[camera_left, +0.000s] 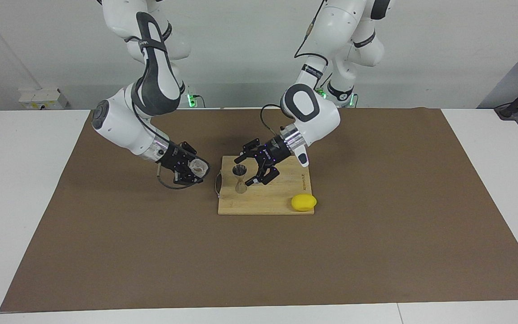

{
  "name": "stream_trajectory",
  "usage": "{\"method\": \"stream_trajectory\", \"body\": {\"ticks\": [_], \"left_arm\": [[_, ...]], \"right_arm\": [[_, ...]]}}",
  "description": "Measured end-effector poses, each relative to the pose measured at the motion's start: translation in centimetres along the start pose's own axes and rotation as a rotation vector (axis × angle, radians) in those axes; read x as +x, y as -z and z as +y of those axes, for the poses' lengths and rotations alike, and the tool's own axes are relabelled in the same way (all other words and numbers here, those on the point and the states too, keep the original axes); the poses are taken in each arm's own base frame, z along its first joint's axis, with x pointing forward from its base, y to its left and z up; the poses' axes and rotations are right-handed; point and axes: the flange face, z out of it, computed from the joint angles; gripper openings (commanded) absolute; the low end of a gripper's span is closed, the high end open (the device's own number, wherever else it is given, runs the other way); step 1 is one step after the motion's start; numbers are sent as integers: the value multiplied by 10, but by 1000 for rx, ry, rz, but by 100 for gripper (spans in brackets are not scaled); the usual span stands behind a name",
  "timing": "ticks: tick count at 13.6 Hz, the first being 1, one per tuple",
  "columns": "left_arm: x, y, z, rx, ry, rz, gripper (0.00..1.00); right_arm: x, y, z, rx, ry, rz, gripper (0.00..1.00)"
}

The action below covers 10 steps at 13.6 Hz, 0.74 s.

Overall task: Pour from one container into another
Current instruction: 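Lift the clear glass with the right gripper toward the metal cup, then set the metal cup on the board and open the left gripper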

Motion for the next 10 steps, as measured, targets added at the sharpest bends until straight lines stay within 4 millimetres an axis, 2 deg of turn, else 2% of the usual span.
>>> {"method": "stream_trajectory", "body": {"ticks": [3,7,10], "left_arm": [[-14,31,30,-15,-53,-17,100],[-27,81,75,-28,-215,53,100],[-22,125,111,-38,-342,159,100]], "right_arm": [[-28,-10,2,33,-19,30,0],[-63,-16,6,50,23,120,0],[-100,-25,16,53,96,203,0]]}}
